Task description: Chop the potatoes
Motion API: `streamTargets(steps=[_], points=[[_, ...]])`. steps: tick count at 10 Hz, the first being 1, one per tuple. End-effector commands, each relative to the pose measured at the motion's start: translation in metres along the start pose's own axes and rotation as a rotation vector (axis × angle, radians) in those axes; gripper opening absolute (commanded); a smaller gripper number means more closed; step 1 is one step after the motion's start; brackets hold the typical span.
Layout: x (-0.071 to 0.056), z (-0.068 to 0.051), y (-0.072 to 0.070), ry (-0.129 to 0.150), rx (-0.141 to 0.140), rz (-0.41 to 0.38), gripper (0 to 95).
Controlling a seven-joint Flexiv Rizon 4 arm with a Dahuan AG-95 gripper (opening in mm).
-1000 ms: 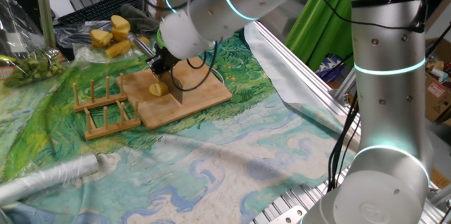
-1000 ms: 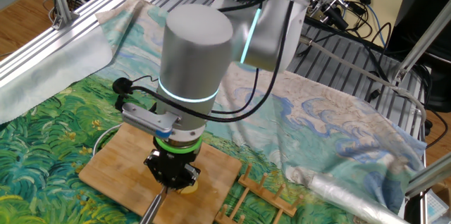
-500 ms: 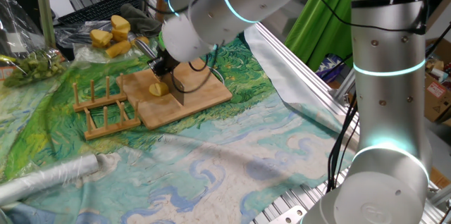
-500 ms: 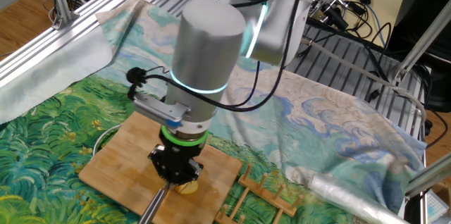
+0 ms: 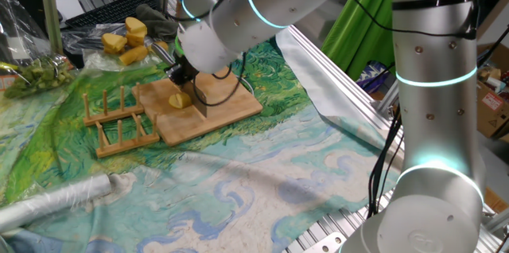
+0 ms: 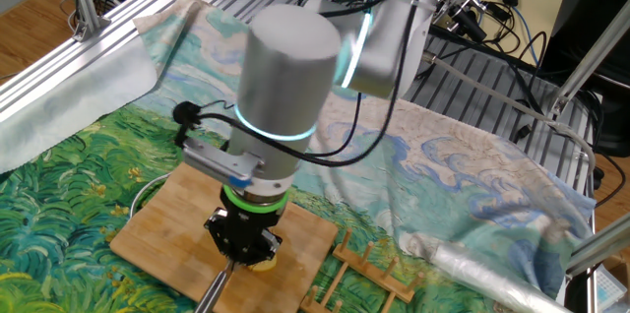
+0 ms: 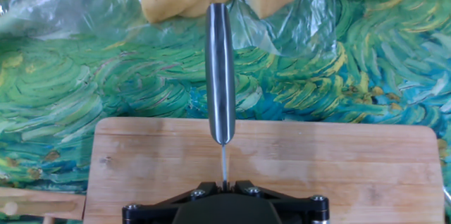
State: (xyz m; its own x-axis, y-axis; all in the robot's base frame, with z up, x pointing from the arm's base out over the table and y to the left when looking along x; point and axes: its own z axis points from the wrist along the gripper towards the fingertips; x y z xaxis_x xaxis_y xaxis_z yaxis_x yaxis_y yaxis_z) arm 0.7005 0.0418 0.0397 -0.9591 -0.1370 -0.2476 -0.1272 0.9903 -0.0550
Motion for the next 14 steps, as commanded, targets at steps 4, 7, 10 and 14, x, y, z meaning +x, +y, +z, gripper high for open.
streamTargets(steps=[4,7,10,14], points=[[-0.005,-0.017,-0.001,0.039,-0.035,0.005,0.0],[-0.008,-0.031,-0.006,0.056,-0.037,-0.006,0.0],[-0.009,-0.031,-0.013,0.058,-0.038,-0.026,0.0],[-0.008,-0.026,-0.015,0.057,-0.039,-0.025,0.0]])
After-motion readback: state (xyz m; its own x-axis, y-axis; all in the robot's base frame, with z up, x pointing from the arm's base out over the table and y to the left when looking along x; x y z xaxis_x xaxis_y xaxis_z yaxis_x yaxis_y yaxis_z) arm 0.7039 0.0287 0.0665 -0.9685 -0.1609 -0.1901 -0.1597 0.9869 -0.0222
